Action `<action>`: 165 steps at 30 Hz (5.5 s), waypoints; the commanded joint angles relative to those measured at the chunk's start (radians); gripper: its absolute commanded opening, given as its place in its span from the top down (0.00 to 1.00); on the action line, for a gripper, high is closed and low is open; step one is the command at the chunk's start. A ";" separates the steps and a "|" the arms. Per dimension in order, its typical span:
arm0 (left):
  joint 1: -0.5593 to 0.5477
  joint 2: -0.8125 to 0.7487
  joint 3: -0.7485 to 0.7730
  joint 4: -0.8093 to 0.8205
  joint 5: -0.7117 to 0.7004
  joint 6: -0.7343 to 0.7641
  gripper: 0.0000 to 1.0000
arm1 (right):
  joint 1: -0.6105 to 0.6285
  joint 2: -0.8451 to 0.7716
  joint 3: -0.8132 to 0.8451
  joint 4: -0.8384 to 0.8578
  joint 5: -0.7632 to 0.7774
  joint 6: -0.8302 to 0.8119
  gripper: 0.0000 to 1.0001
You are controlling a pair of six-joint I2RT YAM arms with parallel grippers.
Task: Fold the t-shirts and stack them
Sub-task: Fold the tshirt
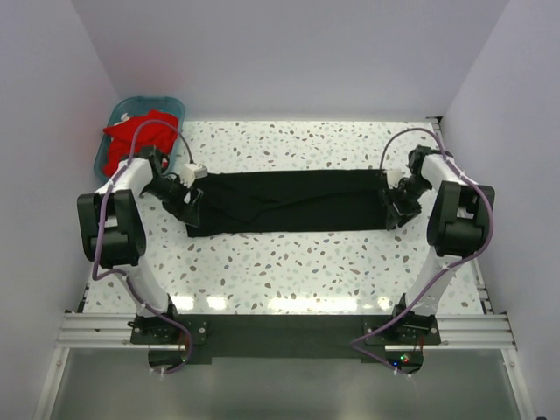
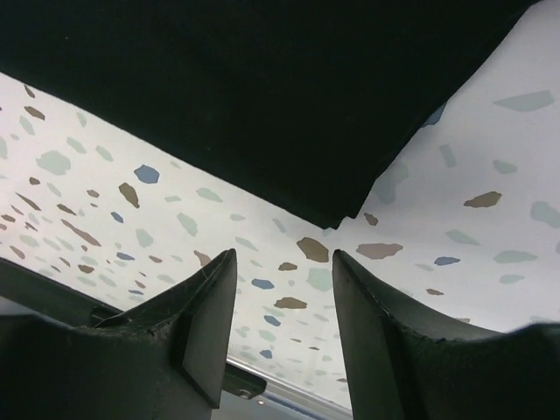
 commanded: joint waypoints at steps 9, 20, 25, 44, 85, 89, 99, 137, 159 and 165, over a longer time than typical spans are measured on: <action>0.015 -0.018 -0.094 0.040 -0.003 -0.013 0.28 | 0.000 0.017 -0.066 0.107 0.001 0.095 0.51; 0.017 0.017 -0.099 0.029 -0.016 0.001 0.43 | -0.001 0.031 -0.056 0.109 0.028 0.105 0.55; 0.021 0.003 -0.102 0.021 -0.018 0.012 0.37 | -0.030 0.000 -0.014 0.098 0.048 0.099 0.48; 0.021 0.043 -0.062 -0.003 0.023 0.024 0.46 | -0.037 0.100 0.086 0.047 -0.064 0.175 0.63; 0.038 0.055 -0.119 0.009 -0.121 0.039 1.00 | -0.037 -0.061 -0.175 0.193 0.222 0.008 1.00; 0.046 0.049 -0.099 -0.014 -0.110 0.054 0.78 | -0.037 -0.079 -0.112 0.097 0.190 -0.006 0.86; 0.069 -0.225 -0.065 -0.045 0.279 0.323 0.42 | 0.014 -0.261 0.036 -0.007 -0.086 0.025 0.48; -0.342 -0.152 -0.320 0.521 0.108 0.970 0.54 | 0.147 -0.118 -0.162 0.159 0.068 0.120 0.73; -0.313 0.137 0.102 0.744 0.089 0.354 0.54 | 0.147 -0.150 -0.176 0.136 0.084 0.111 0.73; -0.224 0.086 0.156 0.718 0.112 0.027 0.49 | 0.147 -0.172 -0.164 0.129 0.056 0.105 0.73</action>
